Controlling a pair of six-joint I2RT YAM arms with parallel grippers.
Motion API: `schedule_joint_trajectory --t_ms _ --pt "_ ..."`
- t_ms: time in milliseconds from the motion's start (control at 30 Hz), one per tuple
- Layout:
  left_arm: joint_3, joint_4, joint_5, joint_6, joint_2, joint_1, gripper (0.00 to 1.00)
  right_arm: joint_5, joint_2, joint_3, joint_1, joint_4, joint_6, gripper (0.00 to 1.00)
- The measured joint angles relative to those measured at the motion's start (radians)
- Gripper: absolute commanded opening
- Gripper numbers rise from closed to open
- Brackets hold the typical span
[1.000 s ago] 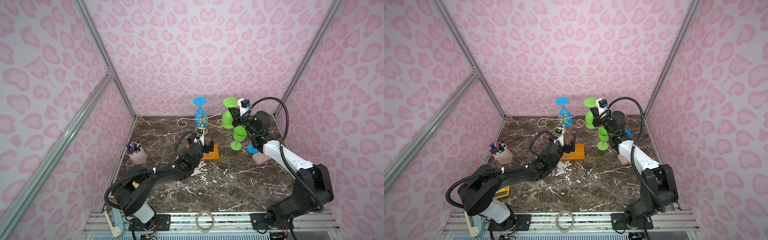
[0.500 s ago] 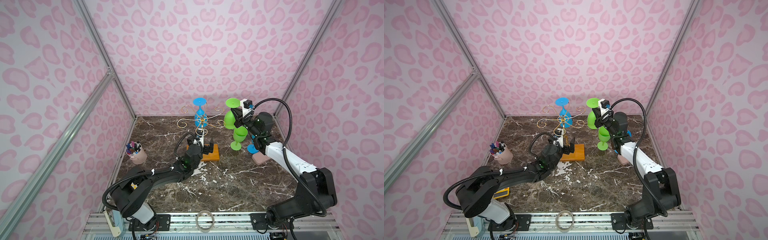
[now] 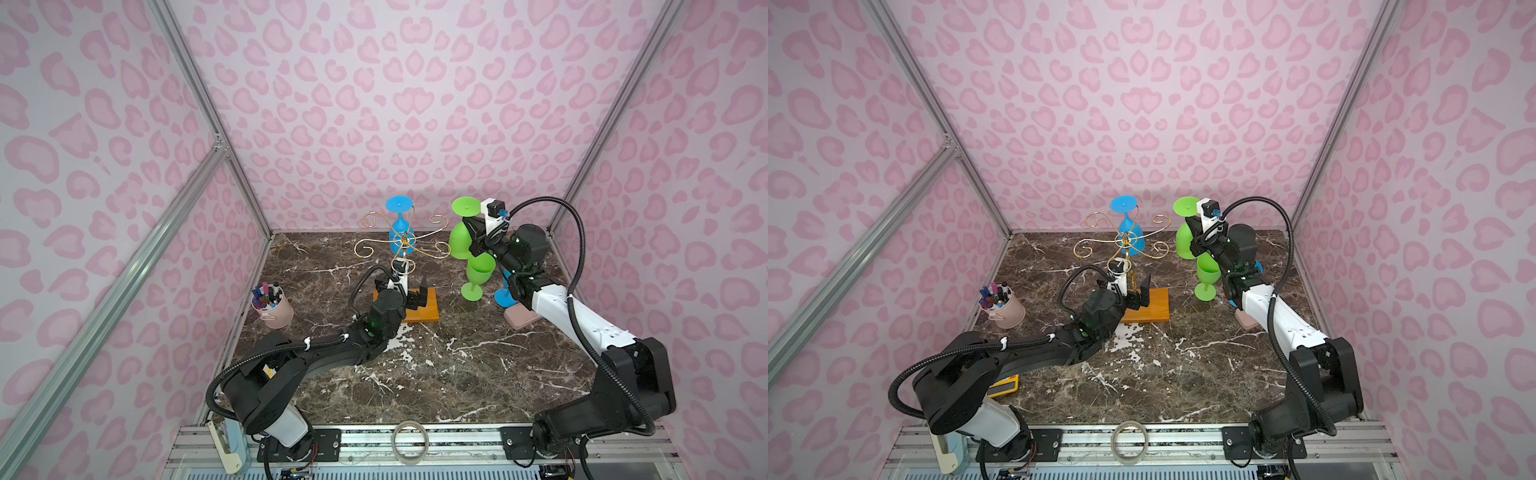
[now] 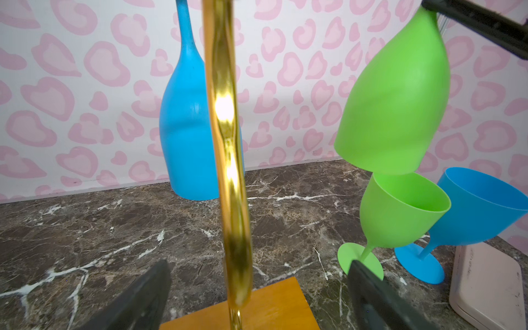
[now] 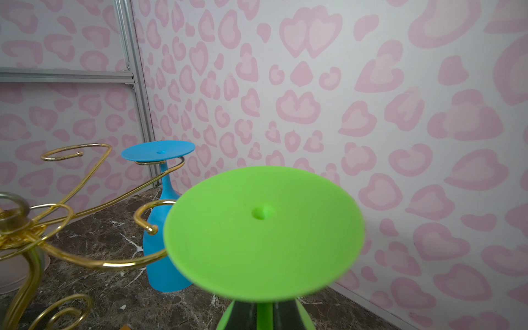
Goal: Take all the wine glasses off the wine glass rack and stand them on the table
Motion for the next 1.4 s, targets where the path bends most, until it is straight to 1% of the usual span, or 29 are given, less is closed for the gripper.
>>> schedule_joint_trajectory --t_ms 533,867,1133,1400 --pt "0.022 -0.081 0.026 -0.032 0.014 0.014 0.98 -0.001 0.025 0.007 0.000 -0.006 0.000 0.00" --pt "-0.026 -0.081 0.037 -0.032 0.000 0.013 0.98 -0.001 0.024 0.007 0.000 -0.008 0.000 0.00" --pt "-0.080 -0.066 0.051 -0.023 -0.050 0.013 0.98 0.000 0.018 0.007 0.000 -0.023 -0.003 0.00" --pt "-0.118 -0.051 0.051 0.012 -0.128 0.013 0.97 0.010 -0.030 0.007 -0.005 -0.030 -0.012 0.00"
